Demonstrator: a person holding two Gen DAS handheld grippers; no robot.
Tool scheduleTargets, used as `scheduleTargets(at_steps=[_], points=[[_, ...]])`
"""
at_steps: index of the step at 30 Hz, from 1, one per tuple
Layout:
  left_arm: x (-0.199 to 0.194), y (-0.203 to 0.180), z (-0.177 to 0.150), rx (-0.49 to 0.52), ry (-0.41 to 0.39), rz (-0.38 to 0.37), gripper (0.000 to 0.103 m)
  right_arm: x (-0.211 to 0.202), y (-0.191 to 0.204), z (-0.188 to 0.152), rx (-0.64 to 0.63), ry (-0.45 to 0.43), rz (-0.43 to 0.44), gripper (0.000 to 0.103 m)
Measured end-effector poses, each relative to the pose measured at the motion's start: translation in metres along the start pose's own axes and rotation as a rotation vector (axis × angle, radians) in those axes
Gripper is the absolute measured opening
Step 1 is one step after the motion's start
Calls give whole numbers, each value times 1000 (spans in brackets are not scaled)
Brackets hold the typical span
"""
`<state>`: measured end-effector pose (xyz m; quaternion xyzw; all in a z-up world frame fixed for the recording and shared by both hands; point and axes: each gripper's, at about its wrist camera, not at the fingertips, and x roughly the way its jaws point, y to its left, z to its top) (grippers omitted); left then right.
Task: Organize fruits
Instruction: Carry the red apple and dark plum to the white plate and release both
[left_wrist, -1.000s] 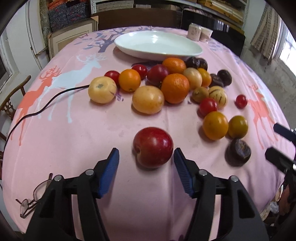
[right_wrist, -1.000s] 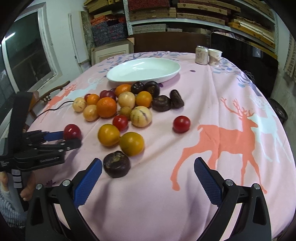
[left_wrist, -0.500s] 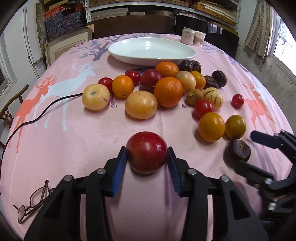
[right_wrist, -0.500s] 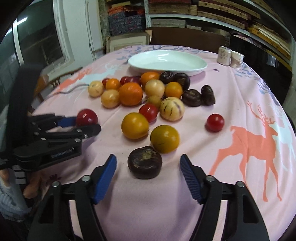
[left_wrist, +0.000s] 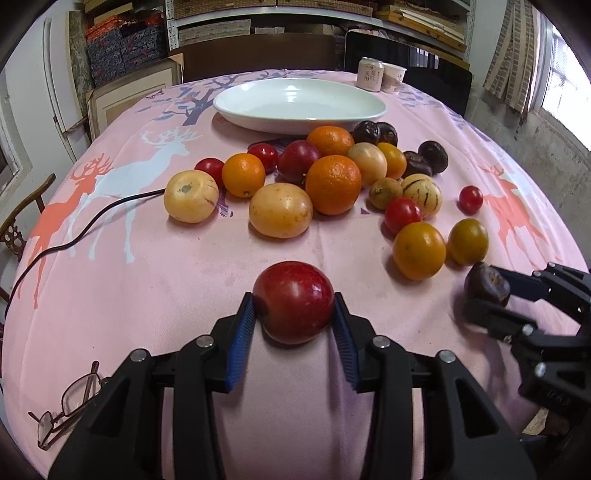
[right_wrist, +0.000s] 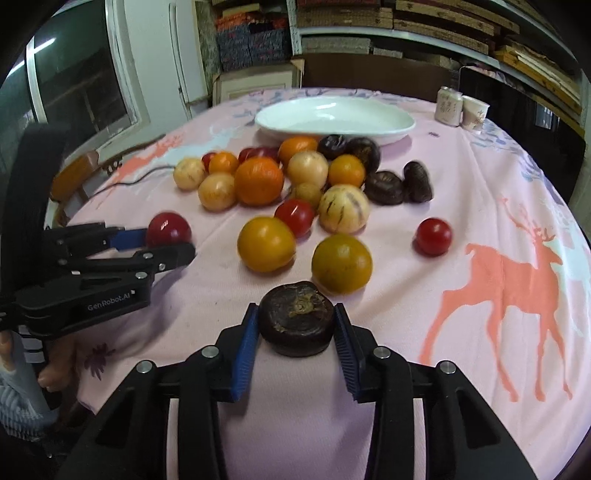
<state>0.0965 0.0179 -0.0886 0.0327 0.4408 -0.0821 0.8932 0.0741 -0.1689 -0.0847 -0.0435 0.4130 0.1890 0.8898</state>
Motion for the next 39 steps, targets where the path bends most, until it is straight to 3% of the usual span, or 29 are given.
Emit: scheduleTargets(at_steps=[8, 14, 20, 26, 27, 28, 29, 30, 35, 39], points=[[-19, 11, 21, -22, -38, -46, 41, -27, -18, 16, 52, -69, 68, 41], [-16, 14, 88, 25, -93, 10, 41, -26, -44, 77, 35, -141, 8, 41], [37, 26, 166, -24, -45, -34, 41, 29, -67, 166, 50, -110, 11, 41], [90, 36, 204, -67, 12, -47, 42, 99, -81, 204, 73, -33, -2, 42], [94, 36, 205, -71, 13, -49, 52, 107, -81, 205, 64, -24, 0, 52], [97, 37, 206, -73, 8, -43, 59, 112, -81, 206, 57, -18, -12, 70], [99, 38, 207, -73, -2, -28, 70, 116, -82, 207, 49, -22, -37, 74], [98, 39, 206, -74, -10, -21, 73, 115, -82, 207, 40, -43, -48, 74], [85, 48, 202, -88, -46, -31, 73, 102, -95, 202, 87, -89, -6, 74], [61, 69, 180, -134, -71, 24, 79, 72, -116, 183, 178, -166, 41, 94]])
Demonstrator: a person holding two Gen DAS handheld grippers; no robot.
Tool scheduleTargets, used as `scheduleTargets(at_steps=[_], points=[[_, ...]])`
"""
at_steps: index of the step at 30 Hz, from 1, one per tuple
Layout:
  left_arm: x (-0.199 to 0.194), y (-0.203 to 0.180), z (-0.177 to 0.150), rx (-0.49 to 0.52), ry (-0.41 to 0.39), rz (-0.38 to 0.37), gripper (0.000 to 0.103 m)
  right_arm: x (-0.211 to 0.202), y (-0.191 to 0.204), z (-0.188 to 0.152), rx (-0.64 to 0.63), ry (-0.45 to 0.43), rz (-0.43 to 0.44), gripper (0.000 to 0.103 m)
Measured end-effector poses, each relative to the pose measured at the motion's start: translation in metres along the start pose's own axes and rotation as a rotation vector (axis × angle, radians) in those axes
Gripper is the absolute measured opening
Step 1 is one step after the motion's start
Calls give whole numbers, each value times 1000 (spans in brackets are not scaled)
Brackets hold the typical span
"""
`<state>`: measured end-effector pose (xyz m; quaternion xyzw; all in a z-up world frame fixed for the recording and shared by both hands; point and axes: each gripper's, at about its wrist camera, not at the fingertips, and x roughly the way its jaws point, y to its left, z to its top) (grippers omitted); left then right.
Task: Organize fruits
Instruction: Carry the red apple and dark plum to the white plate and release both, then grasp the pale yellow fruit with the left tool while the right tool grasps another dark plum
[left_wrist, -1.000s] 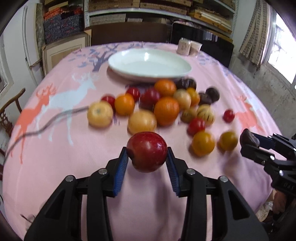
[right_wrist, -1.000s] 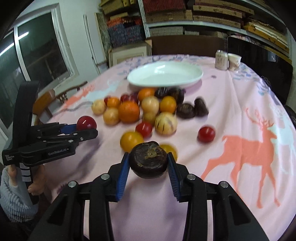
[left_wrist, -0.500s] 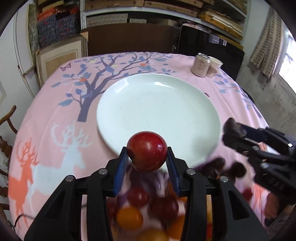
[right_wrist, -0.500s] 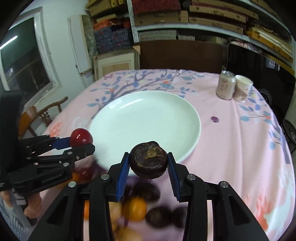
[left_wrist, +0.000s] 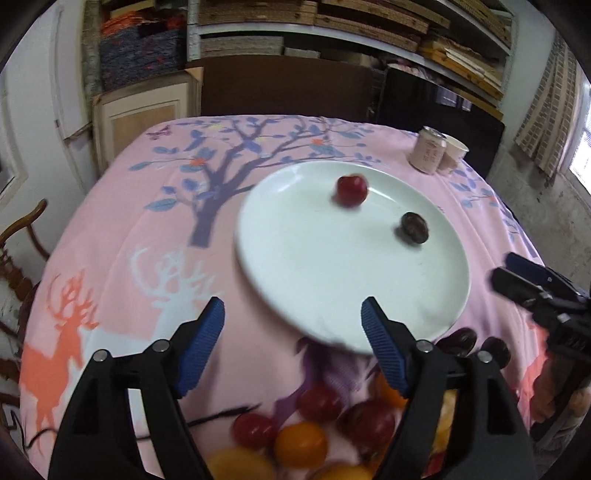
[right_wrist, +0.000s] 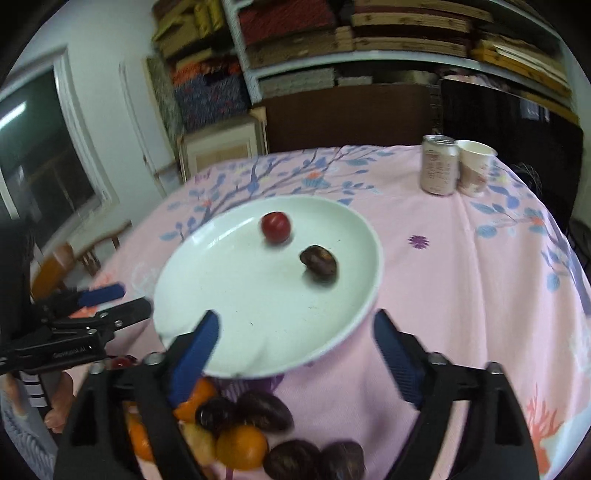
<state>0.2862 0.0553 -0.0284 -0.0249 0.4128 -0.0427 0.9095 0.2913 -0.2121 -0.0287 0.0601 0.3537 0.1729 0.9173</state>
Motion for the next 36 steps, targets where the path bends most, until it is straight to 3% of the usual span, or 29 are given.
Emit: scheduleTargets(at_steps=[5, 8, 12, 15, 20, 22, 25, 36], points=[[-30, 32, -55, -75, 6, 24, 81, -48, -35, -23, 123, -94, 23, 95], [-42, 38, -84, -68, 12, 54, 81, -69, -49, -45, 183, -107, 16, 95], [-49, 33, -111, -33, 16, 43, 81, -88, -59, -77, 219, -113, 76, 95], [-49, 24, -114, 20, -1, 91, 81, -96, -65, -92, 245, -116, 100, 95], [-33, 25, -110, 15, 50, 67, 80, -95, -65, -106, 262, -87, 77, 95], [-32, 31, -109, -9, 52, 30, 76, -92, -64, -106, 260, -83, 67, 95], [-25, 39, -108, -50, 78, -13, 58, -91, -64, -107, 259, -76, 61, 95], [-17, 35, -103, -36, 83, -9, 52, -82, -57, -109, 226, -30, 36, 95]])
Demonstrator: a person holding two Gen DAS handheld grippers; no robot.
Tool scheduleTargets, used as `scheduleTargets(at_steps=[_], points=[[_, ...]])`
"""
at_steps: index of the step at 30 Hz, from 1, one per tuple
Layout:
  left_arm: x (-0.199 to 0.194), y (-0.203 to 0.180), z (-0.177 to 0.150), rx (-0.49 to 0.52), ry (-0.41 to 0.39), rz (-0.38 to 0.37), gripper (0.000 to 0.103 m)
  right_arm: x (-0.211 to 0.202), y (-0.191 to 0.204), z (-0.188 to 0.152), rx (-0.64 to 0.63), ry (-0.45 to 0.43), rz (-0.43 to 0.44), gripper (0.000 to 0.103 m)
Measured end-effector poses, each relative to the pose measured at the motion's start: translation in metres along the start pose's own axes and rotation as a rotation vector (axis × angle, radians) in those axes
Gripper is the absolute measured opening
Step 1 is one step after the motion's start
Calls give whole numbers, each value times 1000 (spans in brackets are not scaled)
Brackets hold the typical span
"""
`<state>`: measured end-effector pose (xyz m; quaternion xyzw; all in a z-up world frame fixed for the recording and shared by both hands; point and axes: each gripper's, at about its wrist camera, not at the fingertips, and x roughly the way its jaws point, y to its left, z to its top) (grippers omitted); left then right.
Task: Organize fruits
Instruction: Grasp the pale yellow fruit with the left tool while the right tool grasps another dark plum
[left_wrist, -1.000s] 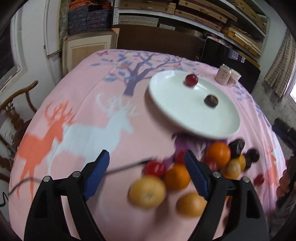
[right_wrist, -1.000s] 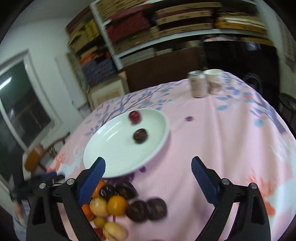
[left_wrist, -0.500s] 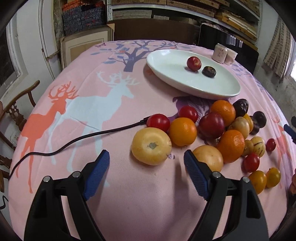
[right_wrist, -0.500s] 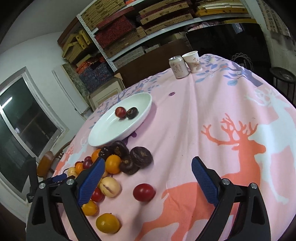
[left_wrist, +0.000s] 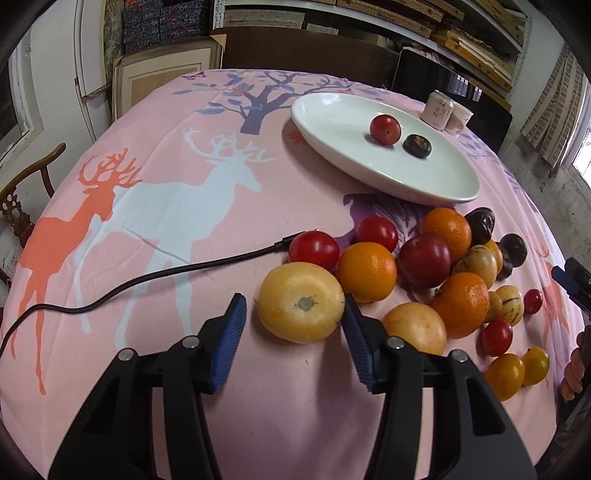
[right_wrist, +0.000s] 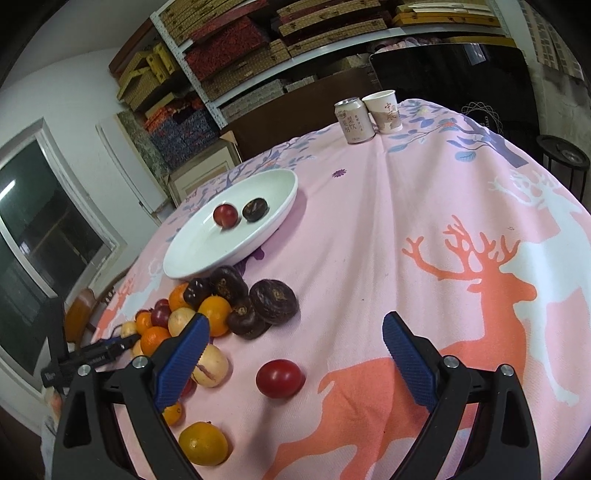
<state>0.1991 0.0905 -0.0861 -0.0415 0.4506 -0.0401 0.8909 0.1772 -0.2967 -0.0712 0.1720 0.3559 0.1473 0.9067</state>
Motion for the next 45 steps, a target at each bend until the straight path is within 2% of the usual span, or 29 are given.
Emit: scheduleTargets(at_steps=[2, 3, 10, 13, 16, 19, 22, 25, 28, 30, 31, 33, 35, 37, 39, 42, 45], points=[[-1, 0, -1, 3, -5, -9, 44, 2, 5, -1, -29, 8, -16, 95], [-2, -1, -1, 6, -8, -15, 43, 4, 8, -2, -44, 12, -23, 95], [-3, -3, -2, 21, -13, 0, 43, 15, 26, -5, -142, 53, -97, 95], [-3, -3, -1, 19, -11, -1, 43, 16, 31, -5, -168, 51, -103, 95], [-4, -3, -2, 21, -12, 0, 43, 23, 38, 6, -208, 52, -131, 91], [-3, -3, -2, 20, -12, -1, 44, 35, 45, 15, -232, 91, -107, 90], [-3, -3, -3, 21, -11, 0, 44, 50, 50, 20, -272, 110, -156, 89], [-3, -3, -2, 19, -11, -1, 44, 60, 38, 20, -255, 127, -233, 86], [-3, -3, -2, 20, -11, 0, 44, 49, 7, 28, -128, 83, -292, 84], [-3, -3, -2, 20, -11, 0, 44, 37, -8, 31, -53, 51, -235, 84], [-3, -3, -2, 19, -11, 0, 44, 35, -8, 30, -59, 50, -218, 84], [-3, -3, -2, 19, -11, 0, 44, 38, -1, 26, -109, 51, -237, 84], [-3, -3, -2, 20, -11, 1, 44, 45, 12, 21, -185, 69, -251, 76], [-3, -3, -2, 19, -11, 0, 44, 53, 23, 18, -250, 90, -265, 58], [-3, -3, -2, 19, -11, 1, 44, 60, 24, 18, -266, 114, -271, 47], [-3, -3, -3, 19, -10, 2, 43, 69, 20, 22, -262, 139, -284, 42], [-2, -3, -3, 21, -7, 6, 43, 73, 21, 25, -264, 146, -277, 43]])
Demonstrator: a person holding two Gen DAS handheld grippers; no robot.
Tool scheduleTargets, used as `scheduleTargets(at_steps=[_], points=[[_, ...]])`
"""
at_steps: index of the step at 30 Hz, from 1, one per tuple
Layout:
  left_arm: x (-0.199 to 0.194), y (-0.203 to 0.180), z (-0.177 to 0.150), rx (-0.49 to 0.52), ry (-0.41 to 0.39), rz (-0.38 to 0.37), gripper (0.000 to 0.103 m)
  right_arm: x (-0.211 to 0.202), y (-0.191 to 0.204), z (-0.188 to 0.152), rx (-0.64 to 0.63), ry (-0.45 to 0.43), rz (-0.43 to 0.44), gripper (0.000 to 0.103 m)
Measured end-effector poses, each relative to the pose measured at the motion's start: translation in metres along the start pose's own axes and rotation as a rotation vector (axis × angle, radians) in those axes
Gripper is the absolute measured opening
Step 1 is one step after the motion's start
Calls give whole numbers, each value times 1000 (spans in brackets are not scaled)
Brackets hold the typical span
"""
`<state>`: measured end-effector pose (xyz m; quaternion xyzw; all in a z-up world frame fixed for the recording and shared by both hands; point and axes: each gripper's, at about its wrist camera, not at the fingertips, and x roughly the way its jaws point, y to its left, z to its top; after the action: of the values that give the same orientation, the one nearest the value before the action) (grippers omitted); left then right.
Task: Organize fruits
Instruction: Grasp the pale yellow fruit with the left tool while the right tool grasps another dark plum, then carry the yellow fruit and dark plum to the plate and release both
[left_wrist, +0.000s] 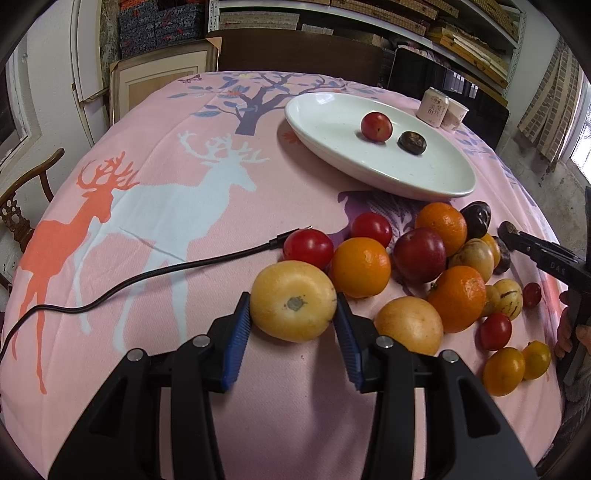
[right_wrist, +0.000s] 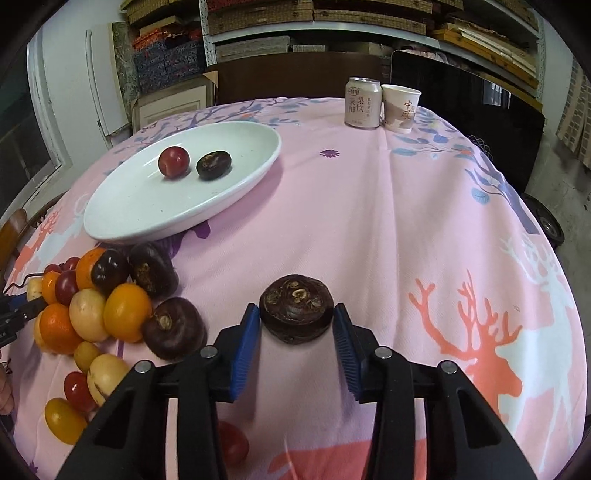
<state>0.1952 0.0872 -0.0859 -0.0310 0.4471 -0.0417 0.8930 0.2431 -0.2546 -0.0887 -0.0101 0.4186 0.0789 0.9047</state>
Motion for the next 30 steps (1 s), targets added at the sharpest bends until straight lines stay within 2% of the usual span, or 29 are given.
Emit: scheduleTargets(at_steps=[5, 8, 9, 10, 14, 17, 19, 21, 25, 27, 29, 30], points=[[1, 0, -1, 1, 4, 1, 44, 12, -2, 4, 14, 21, 20, 48], [2, 0, 0, 2, 4, 0, 44, 13, 3, 4, -9, 16, 2, 49], [1, 0, -1, 1, 3, -2, 44, 13, 4, 4, -12, 16, 1, 49], [1, 0, -1, -1, 1, -7, 43, 13, 4, 4, -12, 15, 1, 44], [0, 3, 1, -15, -6, -14, 43, 12, -2, 4, 19, 9, 22, 43], [-11, 6, 1, -31, -53, 11, 43, 8, -6, 3, 45, 4, 51, 43], [-20, 4, 6, -21, -93, 58, 43, 2, -8, 5, 60, -15, 70, 43], [-24, 0, 20, 6, -104, 78, 43, -10, -7, 14, 72, -45, 100, 43], [-10, -16, 76, 3, -74, -15, 43, -18, 9, 56, 59, -71, 198, 43], [7, -31, 102, 42, -66, 3, 43, -11, 29, 76, 13, -74, 220, 43], [22, -40, 119, 46, -63, 40, 43, 1, 47, 89, -26, -75, 202, 43], [27, -42, 123, 44, -57, 28, 43, 10, 55, 93, -32, -62, 218, 44]])
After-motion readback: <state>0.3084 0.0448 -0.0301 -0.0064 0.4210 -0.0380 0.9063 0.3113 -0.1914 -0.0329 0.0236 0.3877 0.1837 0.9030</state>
